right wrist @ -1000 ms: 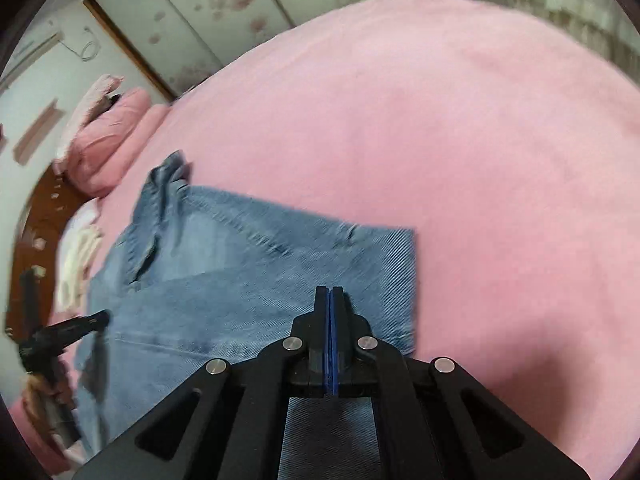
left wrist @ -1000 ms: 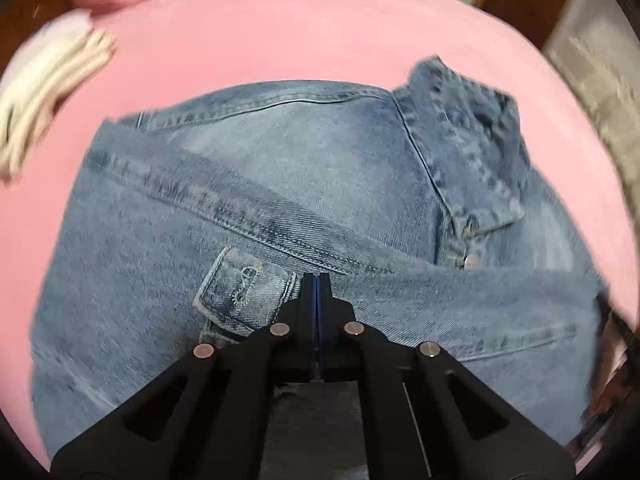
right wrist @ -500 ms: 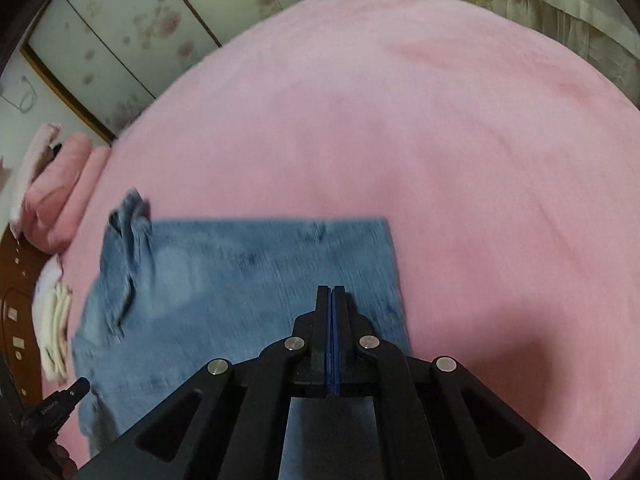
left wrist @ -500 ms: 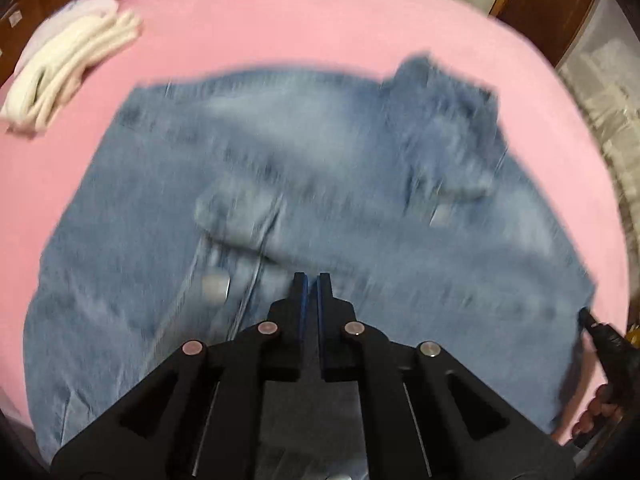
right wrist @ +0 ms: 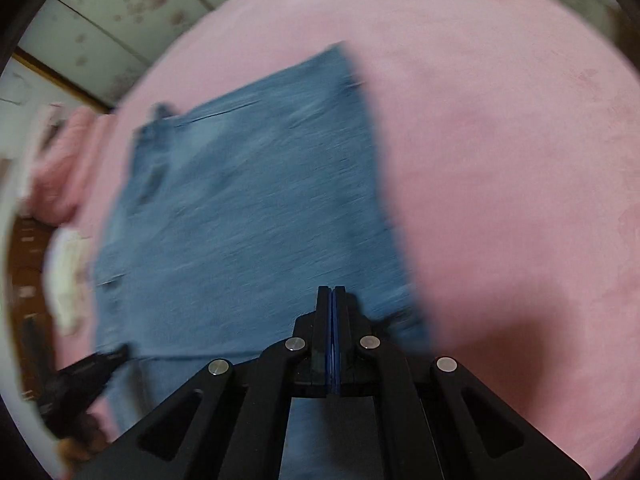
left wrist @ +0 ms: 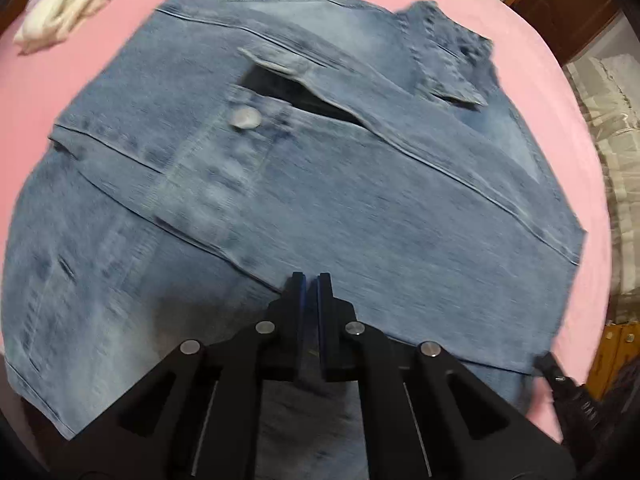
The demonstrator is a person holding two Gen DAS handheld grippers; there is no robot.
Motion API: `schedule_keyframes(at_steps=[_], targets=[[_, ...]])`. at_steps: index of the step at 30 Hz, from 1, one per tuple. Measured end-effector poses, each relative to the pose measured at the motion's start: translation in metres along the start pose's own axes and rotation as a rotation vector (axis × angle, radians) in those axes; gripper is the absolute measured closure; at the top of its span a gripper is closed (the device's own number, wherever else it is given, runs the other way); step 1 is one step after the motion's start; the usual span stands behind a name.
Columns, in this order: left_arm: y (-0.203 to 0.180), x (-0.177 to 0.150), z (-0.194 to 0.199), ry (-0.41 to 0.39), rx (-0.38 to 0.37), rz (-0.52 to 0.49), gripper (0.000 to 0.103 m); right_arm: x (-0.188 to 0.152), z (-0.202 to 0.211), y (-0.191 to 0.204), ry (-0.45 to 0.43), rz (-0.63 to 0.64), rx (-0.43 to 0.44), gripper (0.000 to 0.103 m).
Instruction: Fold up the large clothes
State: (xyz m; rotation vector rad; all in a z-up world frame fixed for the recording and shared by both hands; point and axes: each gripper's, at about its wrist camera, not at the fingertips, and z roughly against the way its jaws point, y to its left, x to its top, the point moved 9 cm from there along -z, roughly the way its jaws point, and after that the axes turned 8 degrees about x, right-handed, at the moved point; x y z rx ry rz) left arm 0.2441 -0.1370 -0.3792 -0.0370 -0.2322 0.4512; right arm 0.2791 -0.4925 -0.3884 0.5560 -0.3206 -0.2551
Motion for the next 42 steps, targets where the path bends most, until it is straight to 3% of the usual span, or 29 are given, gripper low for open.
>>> schedule_keyframes(at_steps=[3, 5, 7, 9, 10, 11, 14, 17, 18, 21, 23, 25, 28, 35, 38, 40, 42], targets=[[-0.027, -0.004, 0.006, 0.027, -0.109, 0.003, 0.102, -0.019, -0.03, 0.05, 0.081, 0.059, 0.146, 0.103], [-0.047, -0.002, 0.006, 0.044, -0.18, -0.006, 0.101, -0.032, -0.056, 0.08, 0.156, 0.118, 0.198, 0.103], [-0.057, -0.001, 0.002, 0.061, -0.201, -0.02, 0.101, -0.041, -0.081, 0.102, 0.208, 0.129, 0.247, 0.103], [-0.06, -0.002, -0.006, 0.083, -0.175, -0.041, 0.101, -0.048, -0.102, 0.112, 0.261, 0.125, 0.265, 0.103], [-0.057, -0.002, -0.008, 0.076, -0.154, -0.05, 0.101, -0.05, -0.11, 0.106, 0.277, 0.143, 0.226, 0.103], [-0.053, 0.0, -0.009, 0.058, -0.126, -0.061, 0.101, -0.05, -0.115, 0.101, 0.286, 0.161, 0.197, 0.103], [-0.022, 0.008, -0.011, -0.028, -0.009, -0.107, 0.102, -0.048, -0.107, 0.081, 0.291, 0.179, 0.225, 0.103], [0.017, 0.018, -0.009, -0.076, 0.02, -0.067, 0.102, -0.038, -0.08, 0.038, 0.245, 0.163, 0.159, 0.103], [0.035, 0.024, -0.008, -0.096, 0.075, -0.05, 0.102, -0.032, -0.071, 0.022, 0.223, 0.137, 0.134, 0.103], [0.049, 0.03, -0.01, -0.064, -0.038, -0.005, 0.102, -0.011, -0.045, -0.032, 0.136, 0.041, 0.036, 0.103], [0.044, 0.03, -0.012, -0.07, -0.013, -0.049, 0.102, -0.005, -0.033, -0.047, 0.118, 0.025, 0.009, 0.103], [0.036, 0.028, -0.015, -0.099, 0.049, -0.117, 0.102, -0.001, -0.041, -0.046, 0.113, 0.082, -0.062, 0.103], [0.033, 0.027, -0.015, -0.113, 0.081, -0.141, 0.102, 0.002, -0.03, -0.044, 0.108, 0.131, -0.178, 0.103], [0.036, 0.028, -0.013, -0.077, 0.001, -0.18, 0.102, -0.003, -0.011, -0.04, 0.005, 0.059, -0.324, 0.103], [0.032, 0.028, -0.013, -0.057, -0.012, -0.208, 0.102, -0.016, -0.002, -0.024, -0.025, 0.077, -0.443, 0.103], [0.031, 0.024, -0.011, -0.044, -0.007, -0.225, 0.102, -0.028, 0.001, -0.009, -0.036, 0.089, -0.521, 0.094], [0.031, 0.018, -0.008, -0.025, -0.01, -0.248, 0.101, -0.045, 0.002, 0.01, -0.051, 0.1, -0.524, 0.083]])
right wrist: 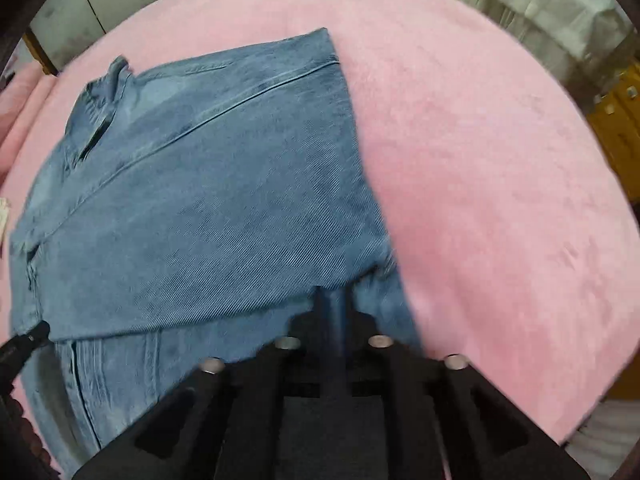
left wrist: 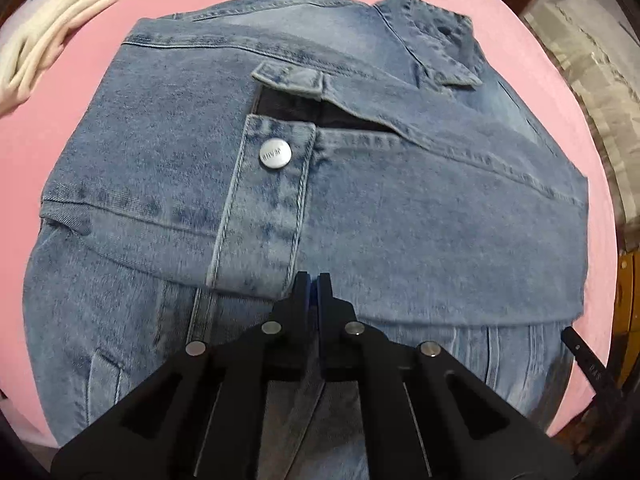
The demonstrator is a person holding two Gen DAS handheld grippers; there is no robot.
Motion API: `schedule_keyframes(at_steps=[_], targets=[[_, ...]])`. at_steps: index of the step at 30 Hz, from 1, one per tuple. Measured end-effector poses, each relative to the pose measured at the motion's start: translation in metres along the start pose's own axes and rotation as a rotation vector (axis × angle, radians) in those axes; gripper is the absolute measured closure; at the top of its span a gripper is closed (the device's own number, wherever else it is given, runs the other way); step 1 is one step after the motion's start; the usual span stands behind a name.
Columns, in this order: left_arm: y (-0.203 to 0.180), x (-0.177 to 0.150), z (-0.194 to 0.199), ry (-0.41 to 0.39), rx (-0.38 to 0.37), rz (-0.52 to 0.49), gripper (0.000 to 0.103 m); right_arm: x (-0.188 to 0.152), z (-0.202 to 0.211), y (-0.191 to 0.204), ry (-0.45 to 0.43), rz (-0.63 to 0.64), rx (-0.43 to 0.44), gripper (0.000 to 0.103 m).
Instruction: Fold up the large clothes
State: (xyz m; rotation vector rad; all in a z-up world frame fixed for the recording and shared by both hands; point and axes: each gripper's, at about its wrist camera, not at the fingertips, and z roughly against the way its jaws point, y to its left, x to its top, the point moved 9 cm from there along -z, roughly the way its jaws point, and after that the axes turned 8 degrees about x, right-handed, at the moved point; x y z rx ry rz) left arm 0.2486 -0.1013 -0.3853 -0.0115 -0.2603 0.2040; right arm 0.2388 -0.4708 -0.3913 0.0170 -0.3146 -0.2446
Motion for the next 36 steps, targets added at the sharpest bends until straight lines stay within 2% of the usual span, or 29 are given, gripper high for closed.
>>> schedule_keyframes(at_steps=[1, 2, 4, 8, 10, 13, 17, 20, 26, 30, 33, 36], targets=[[0.001, -0.006, 0.003, 0.017, -0.003, -0.01, 0.099, -0.008, 0.006, 0.011, -0.011, 0.004, 0.0, 0.08], [0.004, -0.013, 0.004, 0.044, 0.008, -0.019, 0.079, -0.018, 0.014, 0.022, -0.023, 0.011, -0.006, 0.075], [0.018, -0.03, 0.008, 0.105, 0.033, -0.021, 0.057, -0.037, 0.024, 0.049, -0.037, 0.037, -0.014, 0.066], [0.038, -0.051, 0.026, 0.112, 0.053, -0.079, 0.057, -0.076, 0.047, 0.097, -0.064, 0.108, -0.007, 0.043], [0.05, -0.064, 0.035, 0.116, 0.074, -0.1, 0.056, -0.096, 0.059, 0.122, -0.061, 0.15, -0.002, 0.038], [0.063, -0.081, 0.046, 0.125, 0.077, -0.104, 0.046, -0.121, 0.074, 0.152, -0.055, 0.184, 0.032, 0.028], [0.081, -0.101, 0.063, 0.094, 0.087, -0.102, 0.035, -0.141, 0.09, 0.179, -0.046, 0.216, 0.045, 0.026], [0.088, -0.116, 0.071, 0.066, 0.03, -0.101, 0.033, -0.152, 0.1, 0.187, -0.051, 0.201, 0.042, 0.025], [0.101, -0.13, 0.093, -0.018, -0.001, -0.086, 0.032, -0.158, 0.099, 0.186, -0.07, 0.099, 0.141, 0.02], [0.108, -0.135, 0.106, -0.054, 0.0, -0.091, 0.029, -0.171, 0.104, 0.179, -0.079, 0.054, 0.196, 0.02], [0.111, -0.141, 0.107, -0.042, 0.021, -0.102, 0.028, -0.177, 0.113, 0.171, -0.104, 0.021, 0.238, 0.019], [0.114, -0.15, 0.107, -0.038, 0.047, -0.113, 0.028, -0.18, 0.119, 0.162, -0.105, 0.017, 0.241, 0.019]])
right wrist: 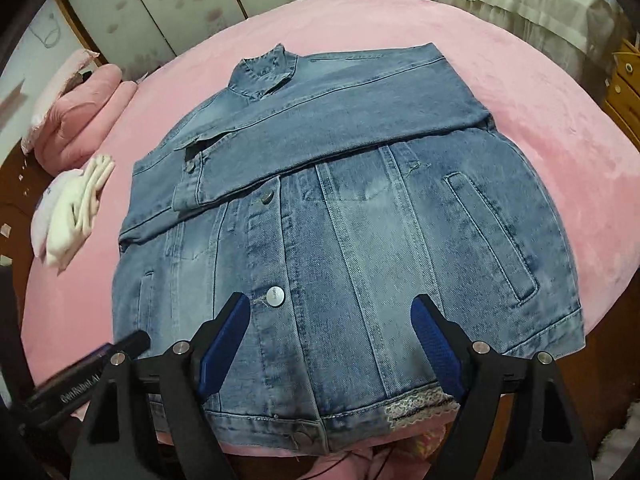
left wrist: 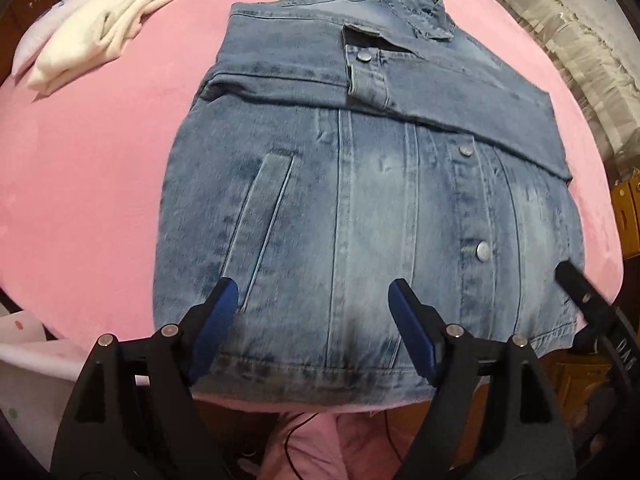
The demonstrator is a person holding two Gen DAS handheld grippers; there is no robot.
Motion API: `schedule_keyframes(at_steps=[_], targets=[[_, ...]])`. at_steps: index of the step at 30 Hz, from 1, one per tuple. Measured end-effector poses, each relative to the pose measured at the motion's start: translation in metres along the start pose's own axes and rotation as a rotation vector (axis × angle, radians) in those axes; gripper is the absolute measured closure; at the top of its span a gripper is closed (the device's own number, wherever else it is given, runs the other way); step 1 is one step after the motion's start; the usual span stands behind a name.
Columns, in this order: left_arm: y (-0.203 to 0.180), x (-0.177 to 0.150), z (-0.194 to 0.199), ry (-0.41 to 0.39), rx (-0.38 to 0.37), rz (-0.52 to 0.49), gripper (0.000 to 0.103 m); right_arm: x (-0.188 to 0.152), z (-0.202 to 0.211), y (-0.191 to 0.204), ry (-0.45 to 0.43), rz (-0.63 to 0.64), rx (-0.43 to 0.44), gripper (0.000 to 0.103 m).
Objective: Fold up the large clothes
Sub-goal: 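Move both tools to the jacket hem and grasp it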
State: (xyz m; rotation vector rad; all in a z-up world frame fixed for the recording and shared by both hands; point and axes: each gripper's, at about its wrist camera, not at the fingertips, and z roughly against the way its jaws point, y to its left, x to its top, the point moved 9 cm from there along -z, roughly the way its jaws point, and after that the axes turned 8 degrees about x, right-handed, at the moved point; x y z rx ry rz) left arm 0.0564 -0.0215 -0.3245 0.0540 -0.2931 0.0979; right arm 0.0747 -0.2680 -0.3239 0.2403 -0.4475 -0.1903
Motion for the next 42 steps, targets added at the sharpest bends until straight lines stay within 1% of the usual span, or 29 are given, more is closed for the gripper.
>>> schedule_keyframes(at_steps=[3, 5, 6, 8, 9, 12, 15, 19, 21, 23, 26, 28, 30, 34, 35, 38, 39, 42], targets=[[0.007, -0.011, 0.005, -0.01, 0.037, 0.009, 0.028, 0.0, 0.005, -0.008, 0.0, -0.004, 0.013, 0.019], [0.011, -0.018, 0.007, 0.0, 0.039, 0.035, 0.028, 0.0, 0.009, -0.015, 0.014, -0.004, 0.02, 0.019], [0.012, -0.021, 0.006, 0.006, 0.039, 0.042, 0.028, 0.0, 0.012, -0.02, 0.008, -0.007, 0.024, 0.019], [0.016, -0.027, 0.006, 0.017, 0.054, 0.047, 0.028, 0.0, 0.018, -0.031, -0.009, -0.012, 0.019, 0.019], [0.02, -0.032, 0.007, 0.024, 0.073, 0.048, 0.028, -0.002, 0.019, -0.038, -0.008, -0.02, 0.014, 0.019], [0.033, -0.042, 0.01, 0.033, 0.097, 0.058, 0.028, -0.007, 0.025, -0.059, 0.009, -0.045, 0.019, 0.019], [0.051, -0.053, 0.01, 0.052, 0.117, 0.064, 0.028, -0.015, 0.032, -0.084, 0.015, -0.074, 0.029, 0.019], [0.08, -0.066, 0.01, 0.07, 0.158, 0.05, 0.028, -0.03, 0.043, -0.129, 0.025, -0.129, 0.002, 0.019], [0.092, -0.072, 0.01, 0.077, 0.165, 0.035, 0.028, -0.038, 0.046, -0.151, 0.049, -0.17, -0.013, 0.018], [0.101, -0.079, 0.01, 0.089, 0.166, 0.026, 0.027, -0.049, 0.046, -0.173, 0.095, -0.204, -0.017, 0.018], [0.112, -0.089, 0.006, 0.128, 0.168, 0.018, 0.027, -0.061, 0.046, -0.199, 0.125, -0.227, -0.011, 0.018], [0.114, -0.093, 0.002, 0.144, 0.149, 0.011, 0.027, -0.067, 0.042, -0.212, 0.149, -0.21, -0.007, 0.018], [0.115, -0.095, -0.002, 0.149, 0.128, 0.004, 0.027, -0.069, 0.036, -0.221, 0.181, -0.202, 0.018, 0.018], [0.115, -0.09, -0.017, 0.132, 0.066, 0.006, 0.027, -0.066, 0.02, -0.237, 0.21, -0.203, 0.069, 0.019], [0.115, -0.088, -0.02, 0.13, 0.046, 0.011, 0.027, -0.063, 0.016, -0.242, 0.214, -0.208, 0.079, 0.019], [0.114, -0.08, -0.033, 0.125, -0.067, 0.031, 0.027, -0.058, -0.001, -0.255, 0.256, -0.216, 0.138, 0.019], [0.114, -0.078, -0.038, 0.14, -0.084, 0.043, 0.027, -0.056, -0.006, -0.259, 0.279, -0.198, 0.148, 0.02], [0.113, -0.08, -0.055, 0.22, -0.164, 0.102, 0.027, -0.046, -0.015, -0.271, 0.292, -0.165, 0.156, 0.021]])
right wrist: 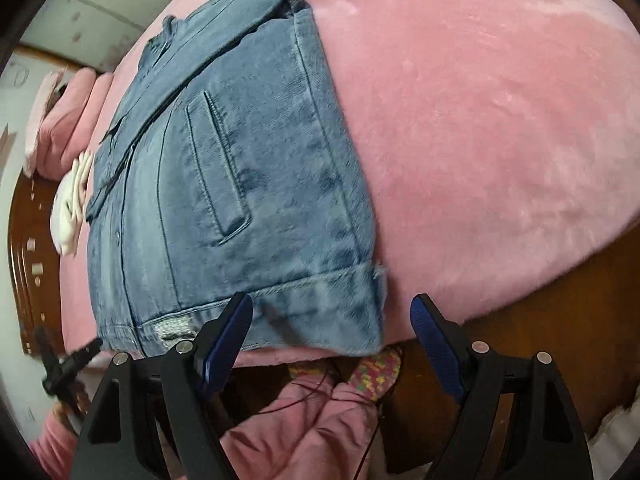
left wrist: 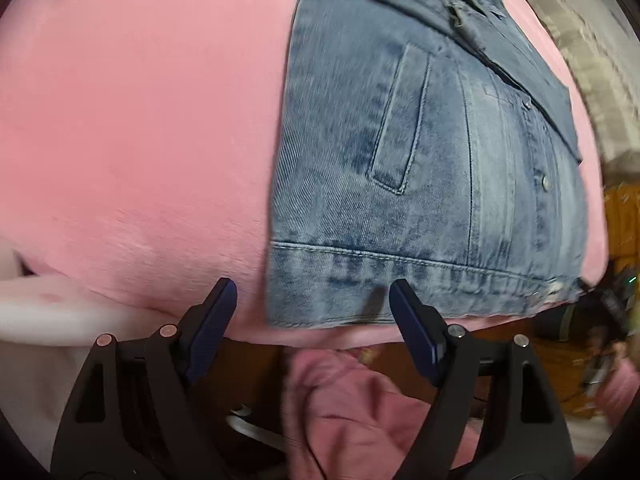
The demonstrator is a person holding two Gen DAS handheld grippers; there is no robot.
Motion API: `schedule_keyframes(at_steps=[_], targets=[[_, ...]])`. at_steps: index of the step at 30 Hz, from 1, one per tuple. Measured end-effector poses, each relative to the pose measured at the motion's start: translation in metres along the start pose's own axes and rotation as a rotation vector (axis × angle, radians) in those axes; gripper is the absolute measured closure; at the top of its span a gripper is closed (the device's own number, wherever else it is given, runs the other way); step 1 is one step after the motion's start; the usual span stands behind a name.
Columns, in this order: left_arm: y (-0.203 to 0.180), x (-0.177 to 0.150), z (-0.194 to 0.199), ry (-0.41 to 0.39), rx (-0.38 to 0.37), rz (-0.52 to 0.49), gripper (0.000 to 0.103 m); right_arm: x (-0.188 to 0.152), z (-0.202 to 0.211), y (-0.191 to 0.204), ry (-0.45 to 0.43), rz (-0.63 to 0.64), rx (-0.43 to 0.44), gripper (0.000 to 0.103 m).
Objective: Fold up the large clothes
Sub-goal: 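Move both tools to the jacket hem and grasp it, then lift the hem with both tools and fold it up toward the collar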
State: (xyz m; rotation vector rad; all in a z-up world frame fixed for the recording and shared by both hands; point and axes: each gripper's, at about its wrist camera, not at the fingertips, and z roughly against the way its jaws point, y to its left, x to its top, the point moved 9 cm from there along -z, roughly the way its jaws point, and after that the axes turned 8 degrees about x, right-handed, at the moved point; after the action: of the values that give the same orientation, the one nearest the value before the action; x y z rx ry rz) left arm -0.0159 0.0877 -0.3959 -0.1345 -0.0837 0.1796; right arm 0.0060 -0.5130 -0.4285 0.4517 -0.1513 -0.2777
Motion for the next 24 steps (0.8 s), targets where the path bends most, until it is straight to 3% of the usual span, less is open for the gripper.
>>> schedule_keyframes(at_steps=[4, 8, 11, 14, 18, 22, 24], targets=[[-0.001, 0.004, -0.01, 0.002, 0.005, -0.017, 0.027, 0.01, -0.005, -0.009, 0.05, -0.002, 0.062, 0.032], [-0.003, 0.004, -0.012, -0.001, 0.01, -0.023, 0.027, 0.01, -0.012, -0.004, 0.107, 0.018, 0.116, 0.05], [-0.002, 0.0, -0.007, -0.006, -0.007, -0.002, 0.033, 0.009, -0.013, -0.007, 0.088, 0.004, 0.1, 0.053], [-0.008, 0.001, -0.004, -0.019, -0.006, 0.032, 0.037, 0.006, -0.009, -0.009, 0.06, -0.053, 0.109, 0.064], [-0.023, 0.003, 0.002, -0.04, 0.015, 0.057, 0.04, -0.004, 0.002, -0.007, 0.007, -0.163, 0.178, 0.071], [-0.029, 0.006, 0.011, -0.079, 0.082, 0.095, 0.072, -0.005, 0.014, -0.001, -0.048, -0.214, 0.216, 0.078], [-0.028, 0.008, 0.021, -0.09, 0.103, 0.169, 0.081, -0.007, 0.022, 0.01, -0.082, -0.244, 0.255, 0.082]])
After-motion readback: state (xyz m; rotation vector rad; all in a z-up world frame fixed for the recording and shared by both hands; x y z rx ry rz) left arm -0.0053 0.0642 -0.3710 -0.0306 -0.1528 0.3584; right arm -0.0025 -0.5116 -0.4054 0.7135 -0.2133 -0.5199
